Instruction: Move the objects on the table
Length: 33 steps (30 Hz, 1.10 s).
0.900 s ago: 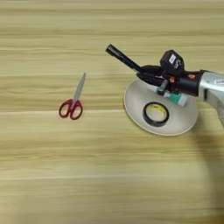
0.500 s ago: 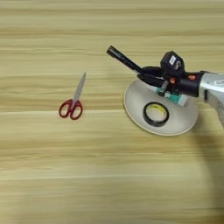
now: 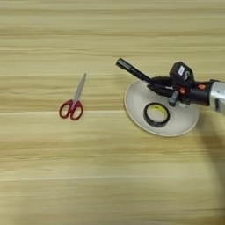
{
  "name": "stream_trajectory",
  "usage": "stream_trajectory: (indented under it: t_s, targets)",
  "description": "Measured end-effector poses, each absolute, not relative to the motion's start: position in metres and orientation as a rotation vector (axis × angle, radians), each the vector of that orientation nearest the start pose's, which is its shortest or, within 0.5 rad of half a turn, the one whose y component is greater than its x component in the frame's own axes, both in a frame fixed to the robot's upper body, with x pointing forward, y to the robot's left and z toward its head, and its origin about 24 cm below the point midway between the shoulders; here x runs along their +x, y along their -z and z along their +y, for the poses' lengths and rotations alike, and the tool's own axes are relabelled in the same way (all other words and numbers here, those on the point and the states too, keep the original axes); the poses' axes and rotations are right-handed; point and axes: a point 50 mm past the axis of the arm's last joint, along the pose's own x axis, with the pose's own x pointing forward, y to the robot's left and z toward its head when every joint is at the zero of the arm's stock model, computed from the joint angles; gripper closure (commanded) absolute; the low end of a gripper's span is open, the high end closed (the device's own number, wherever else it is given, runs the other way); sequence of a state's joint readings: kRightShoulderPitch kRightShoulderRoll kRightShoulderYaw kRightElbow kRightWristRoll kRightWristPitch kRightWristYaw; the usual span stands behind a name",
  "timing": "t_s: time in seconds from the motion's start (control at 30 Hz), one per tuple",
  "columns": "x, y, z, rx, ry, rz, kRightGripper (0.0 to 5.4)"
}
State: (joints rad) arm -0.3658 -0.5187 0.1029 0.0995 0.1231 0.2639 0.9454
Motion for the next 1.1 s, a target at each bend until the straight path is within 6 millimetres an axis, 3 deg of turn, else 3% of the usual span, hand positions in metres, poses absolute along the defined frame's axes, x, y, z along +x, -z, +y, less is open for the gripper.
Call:
stream_trajectory:
  t_s: [1.1]
  targets:
    - [0.285,-0.071,-0.216,-0.416,-0.911,0.333,4.57]
